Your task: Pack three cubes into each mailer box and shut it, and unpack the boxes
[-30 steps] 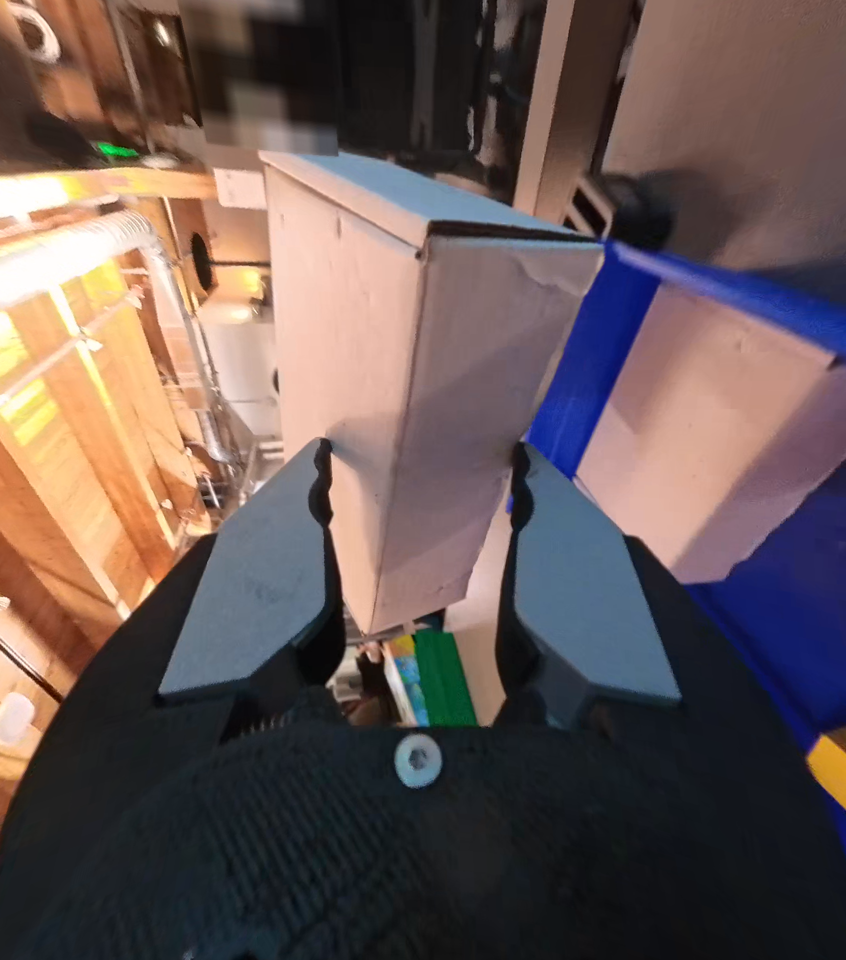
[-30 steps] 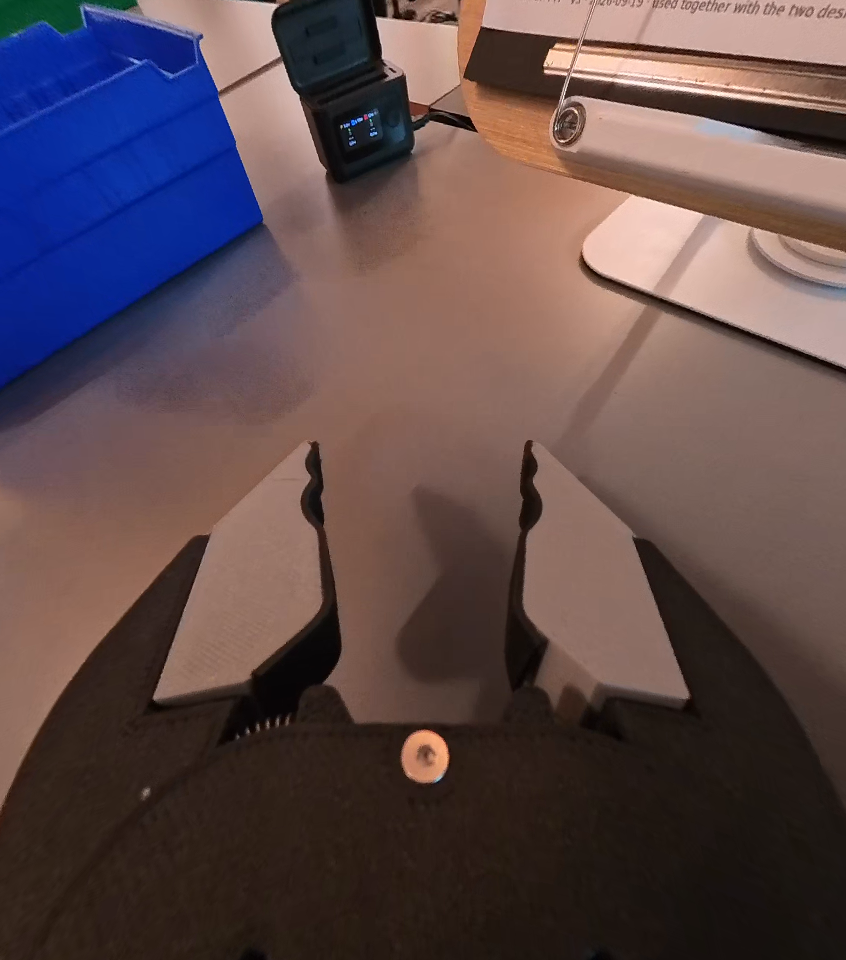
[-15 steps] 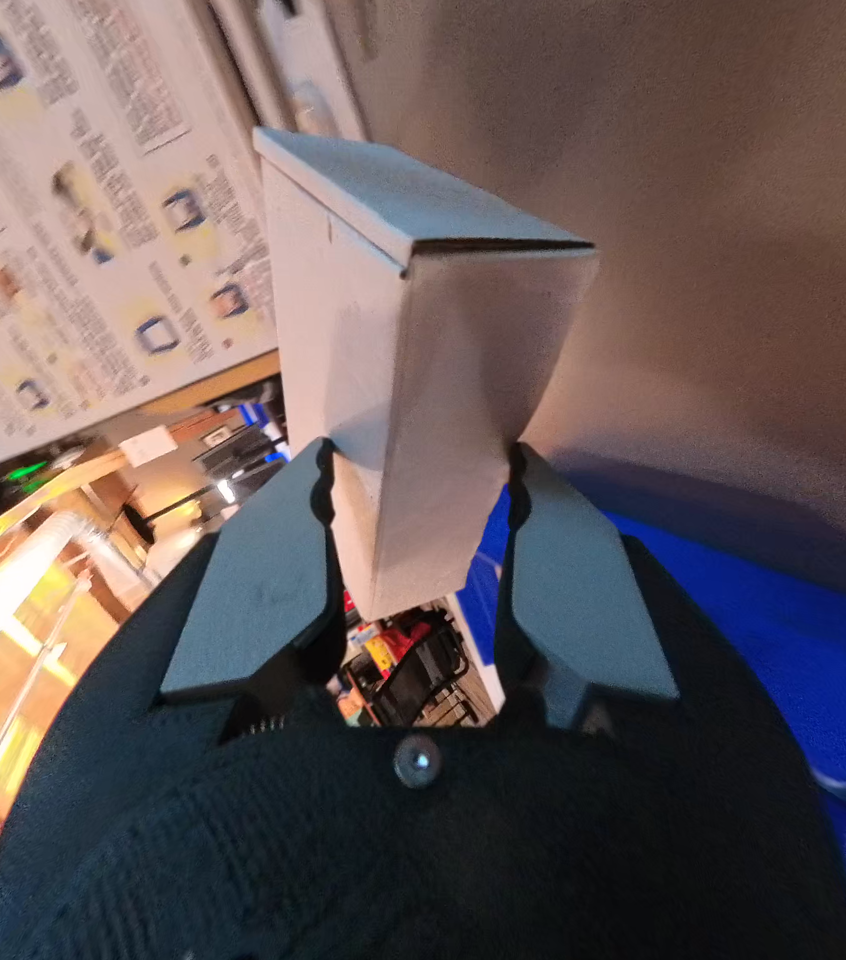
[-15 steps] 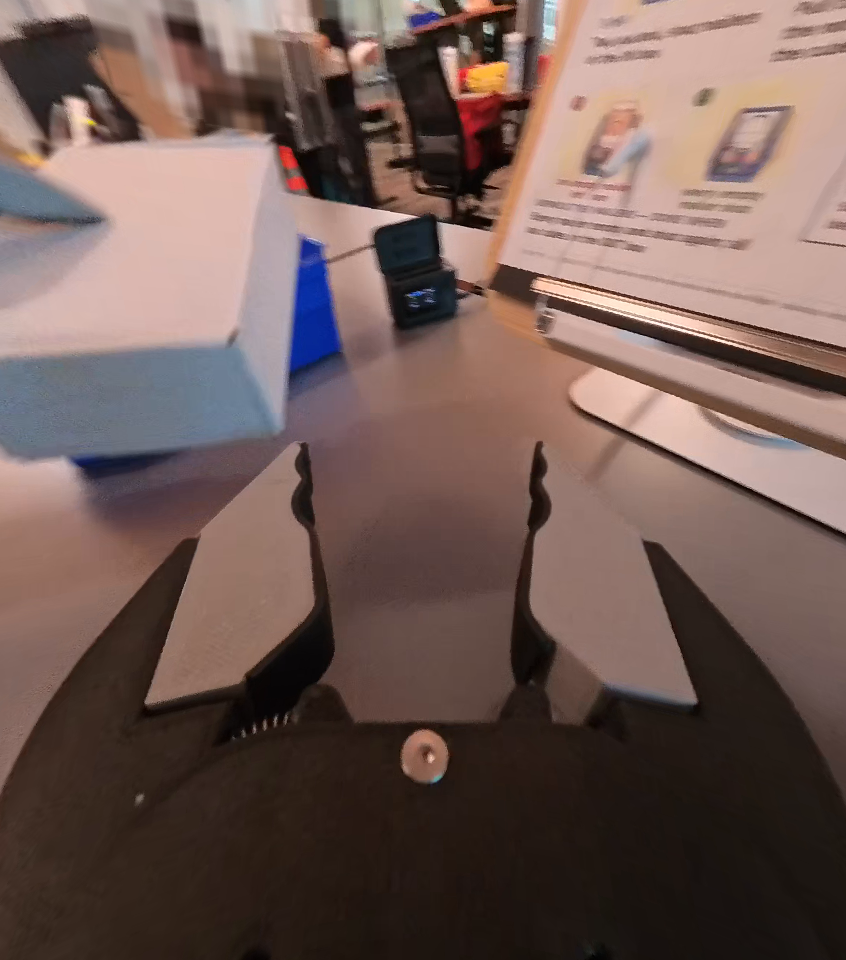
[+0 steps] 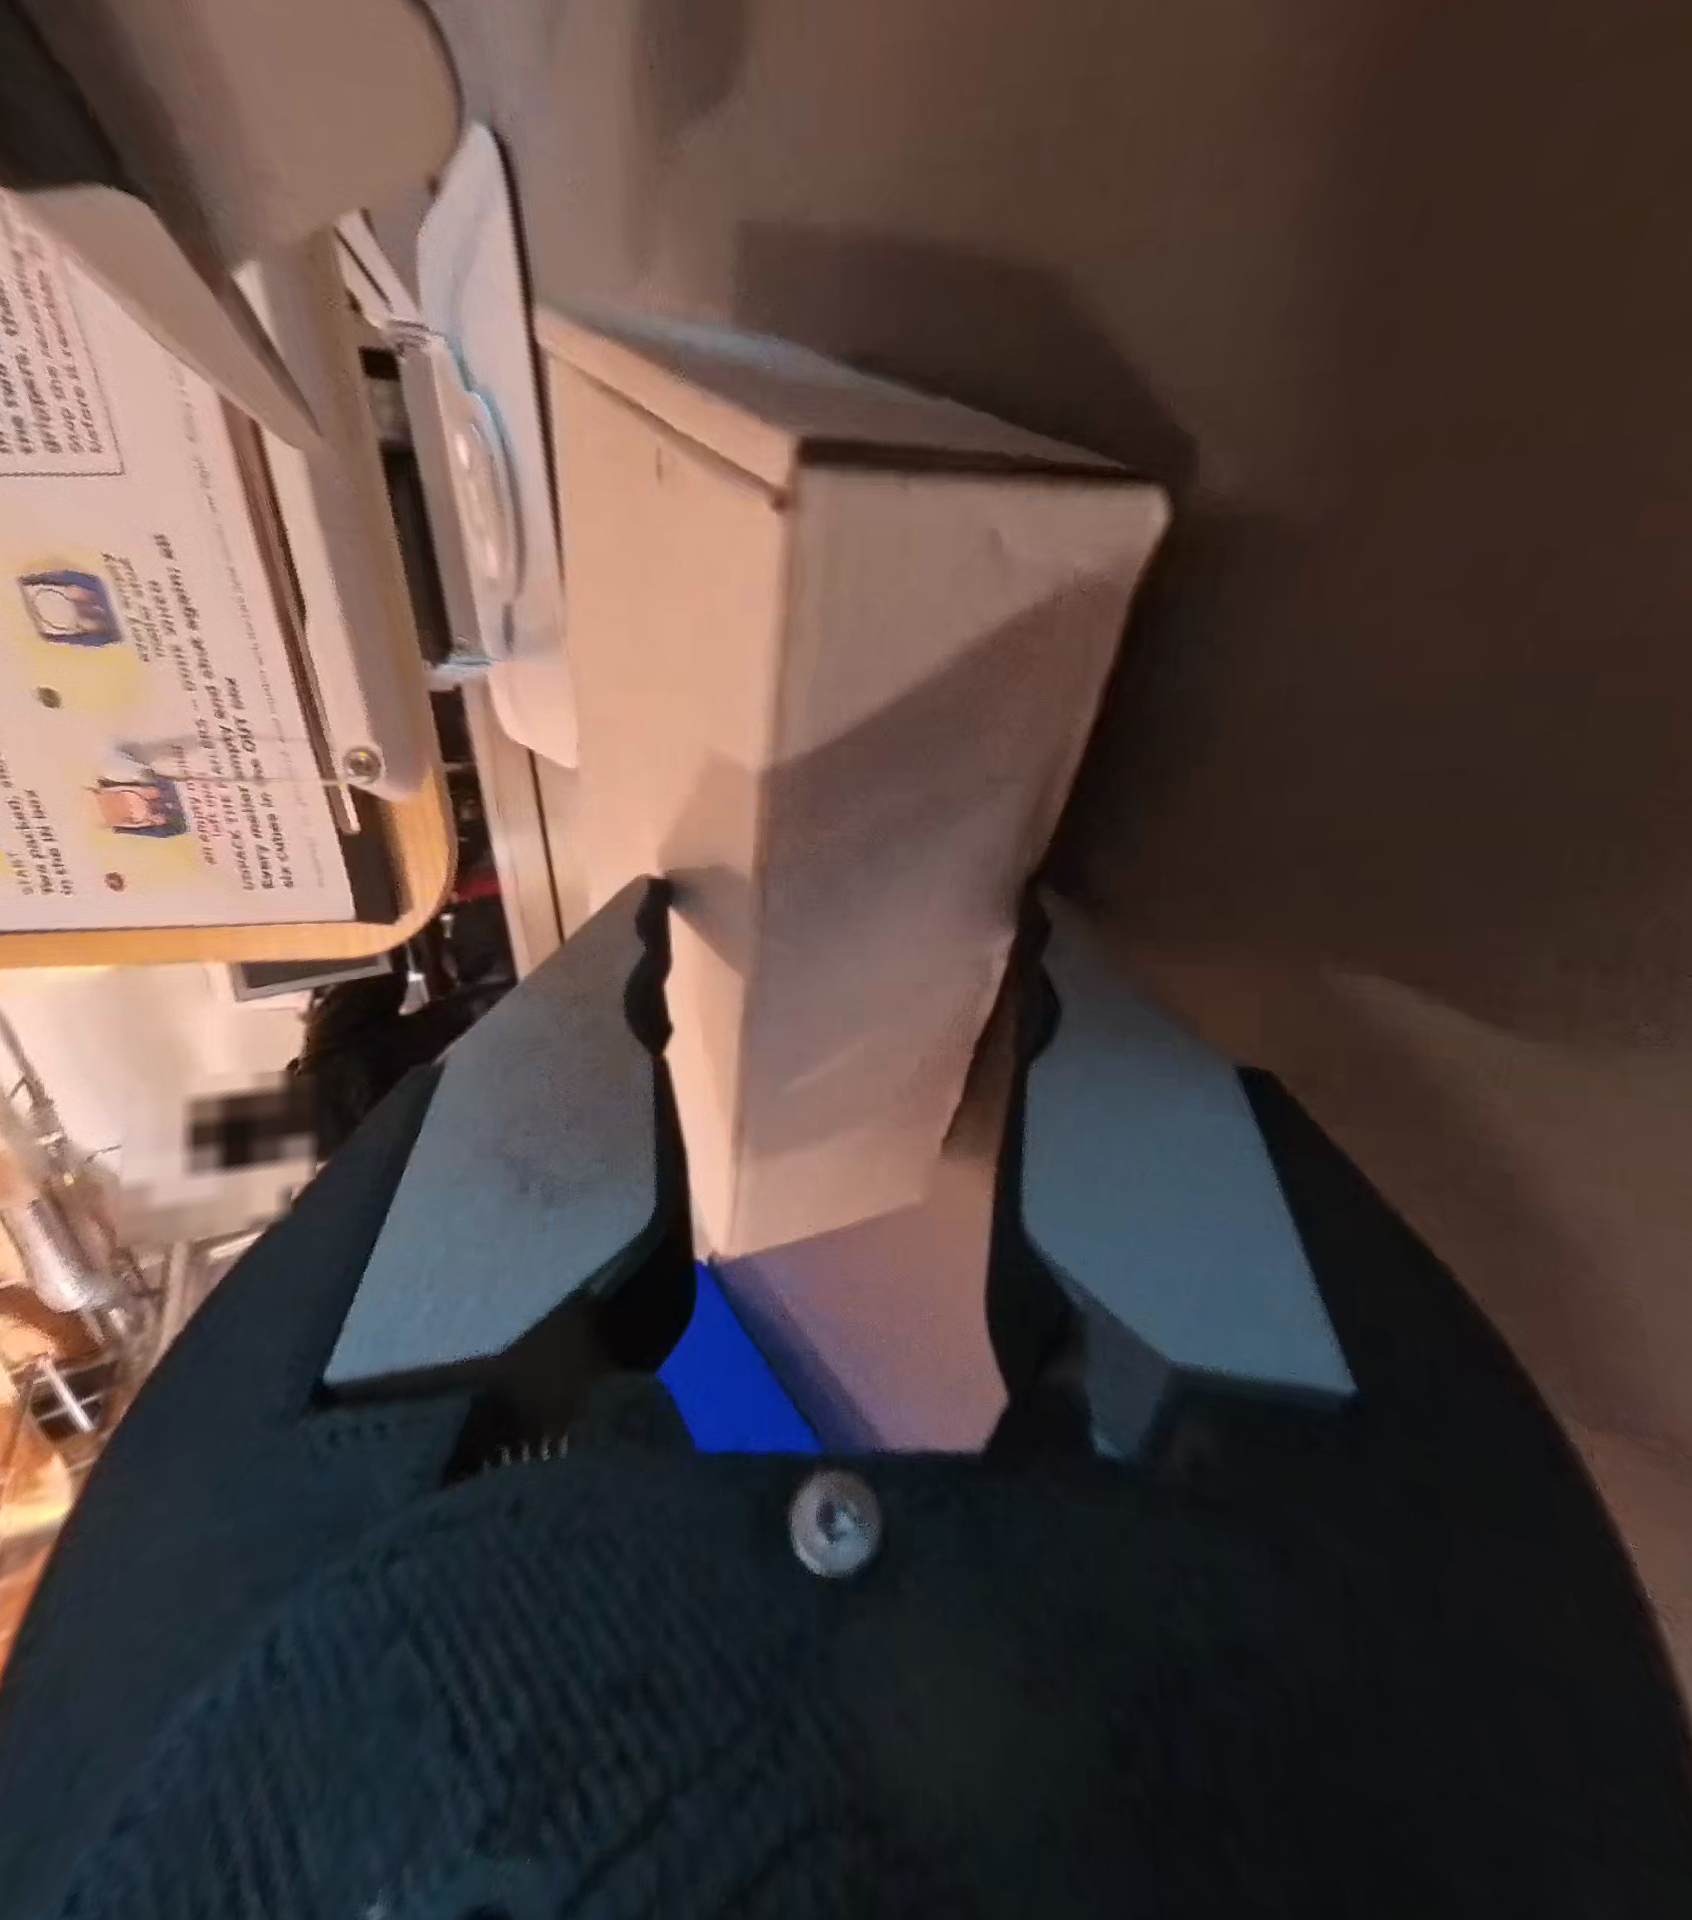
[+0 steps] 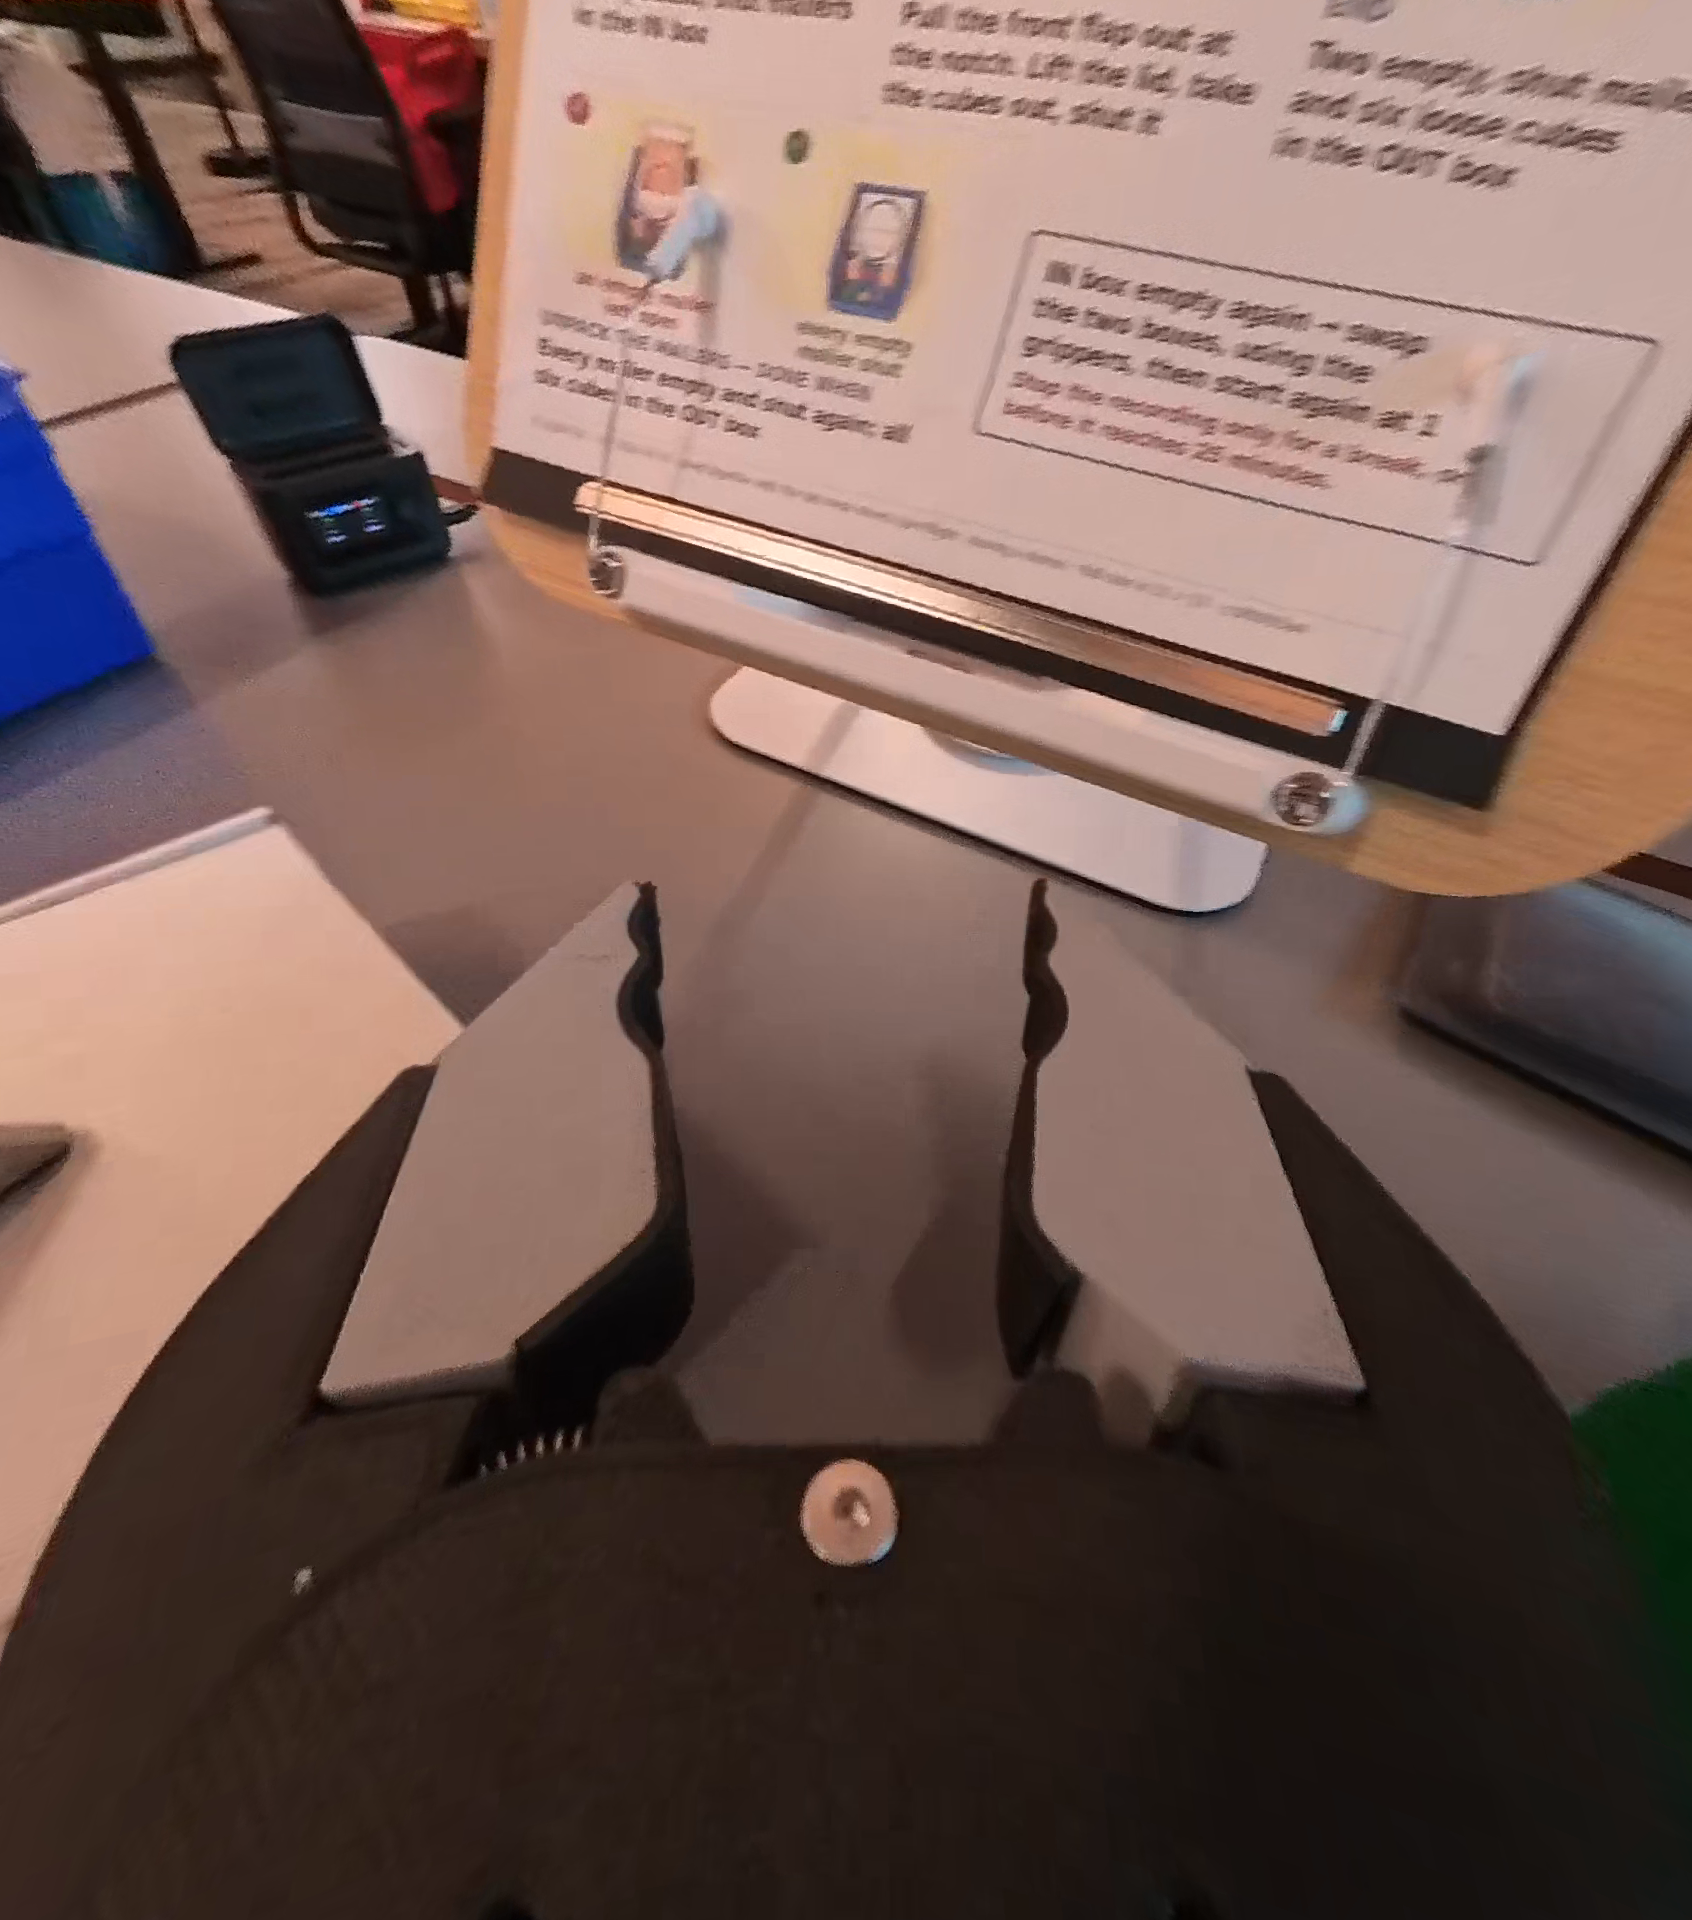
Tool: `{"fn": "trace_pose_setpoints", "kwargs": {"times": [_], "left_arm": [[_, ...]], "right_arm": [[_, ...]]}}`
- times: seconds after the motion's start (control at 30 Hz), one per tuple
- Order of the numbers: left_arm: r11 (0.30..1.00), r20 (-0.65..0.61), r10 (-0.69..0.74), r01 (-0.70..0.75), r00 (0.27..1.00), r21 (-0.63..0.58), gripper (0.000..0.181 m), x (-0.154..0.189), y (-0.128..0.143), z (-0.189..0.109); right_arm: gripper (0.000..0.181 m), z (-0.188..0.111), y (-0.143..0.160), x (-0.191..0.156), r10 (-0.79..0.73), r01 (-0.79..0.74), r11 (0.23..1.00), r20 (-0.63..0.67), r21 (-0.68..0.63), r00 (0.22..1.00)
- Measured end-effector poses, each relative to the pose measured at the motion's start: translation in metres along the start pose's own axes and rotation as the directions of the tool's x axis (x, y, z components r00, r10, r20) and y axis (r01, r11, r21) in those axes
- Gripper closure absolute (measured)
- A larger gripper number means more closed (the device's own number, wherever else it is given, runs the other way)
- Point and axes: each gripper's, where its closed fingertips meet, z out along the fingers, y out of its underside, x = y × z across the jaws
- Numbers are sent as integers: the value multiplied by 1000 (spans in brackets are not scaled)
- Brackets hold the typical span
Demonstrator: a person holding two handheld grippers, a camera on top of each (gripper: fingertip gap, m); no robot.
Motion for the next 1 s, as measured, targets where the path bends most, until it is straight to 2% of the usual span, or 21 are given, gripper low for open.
{"fn": "trace_pose_setpoints", "kwargs": {"times": [0.03,0.1,0.2,0.27,0.37,0.47,0.57,0.63,0.67,0.73,0.8,0.93,1.0], "left_arm": [[1000,5,-22,22,1000,12,116,1,-6,-1],[985,-97,-122,132,988,112,117,8,-29,-11],[922,-177,-260,298,949,247,105,-11,-52,-34],[881,-212,-336,386,918,274,97,-30,-51,-42],[799,-142,-475,493,869,344,102,-78,-30,-35],[620,-196,-671,686,715,380,105,-113,-6,-15],[376,-188,-863,844,469,382,113,-138,30,9],[292,-182,-902,865,391,408,120,-137,47,24],[282,-153,-916,866,371,414,126,-133,57,31],[328,-160,-897,863,412,384,128,-122,61,38],[340,-125,-902,860,412,381,136,-111,71,49],[383,-155,-890,888,428,253,130,-92,72,71],[386,-149,-890,887,430,255,134,-91,72,71]], "right_arm": [[113,-1,0,4,6,-6,1000,-13,1,1000],[113,-2,1,11,27,-27,1000,-23,-3,999],[113,-1,3,17,60,-60,998,-28,-6,998],[114,-1,3,20,66,-67,998,-38,-4,997],[116,-3,0,21,64,-63,998,-48,16,997],[117,-2,1,21,56,-55,998,-54,20,997],[117,4,11,20,55,-56,998,-50,-14,997],[117,8,17,20,52,-54,998,-48,-35,997],[117,11,20,19,51,-53,997,-47,-47,998],[117,14,25,17,55,-58,996,-37,-71,998],[117,16,28,16,51,-54,995,-38,-86,998],[118,15,28,17,43,-47,995,-45,-86,998],[118,16,30,17,46,-49,995,-42,-90,998]]}}
